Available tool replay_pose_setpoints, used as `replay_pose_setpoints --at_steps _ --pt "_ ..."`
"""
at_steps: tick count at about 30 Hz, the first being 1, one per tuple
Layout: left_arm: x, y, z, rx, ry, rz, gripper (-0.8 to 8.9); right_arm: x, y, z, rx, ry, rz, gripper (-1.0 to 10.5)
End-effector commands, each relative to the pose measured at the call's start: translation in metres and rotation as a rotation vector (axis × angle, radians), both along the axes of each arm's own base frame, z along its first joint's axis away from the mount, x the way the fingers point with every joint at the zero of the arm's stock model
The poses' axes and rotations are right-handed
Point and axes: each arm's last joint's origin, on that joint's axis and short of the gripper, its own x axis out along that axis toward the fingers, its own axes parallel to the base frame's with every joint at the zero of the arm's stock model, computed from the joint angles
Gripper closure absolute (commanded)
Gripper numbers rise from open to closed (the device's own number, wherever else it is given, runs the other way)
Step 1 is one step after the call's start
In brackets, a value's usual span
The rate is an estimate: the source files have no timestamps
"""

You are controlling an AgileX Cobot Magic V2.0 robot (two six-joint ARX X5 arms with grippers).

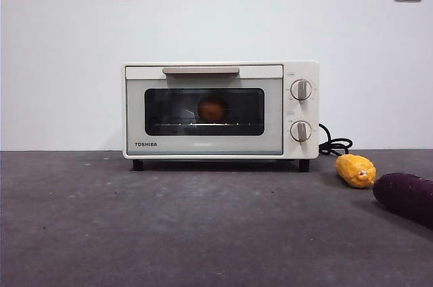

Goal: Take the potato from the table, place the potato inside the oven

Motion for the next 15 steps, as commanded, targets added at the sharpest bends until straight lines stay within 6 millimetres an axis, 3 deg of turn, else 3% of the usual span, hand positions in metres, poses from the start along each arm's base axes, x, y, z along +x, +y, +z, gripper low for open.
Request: replay_pose_setpoints --at_steps 1,7,15 --pt "0.001 0.000 -0.003 0.011 0.005 0.003 8.17 0.012 0.006 -0.019 0.019 -0.072 0.095 9.5" --pt "0.001 0.000 -0.003 0.011 0.008 0.003 8.17 0.026 0.012 -0.058 -0.034 -0.224 0.306 9.5" --pt "0.001 0.000 -0.003 0.011 0.009 0.002 8.17 0.032 0.013 -0.099 -0.147 -0.287 0.408 9.5"
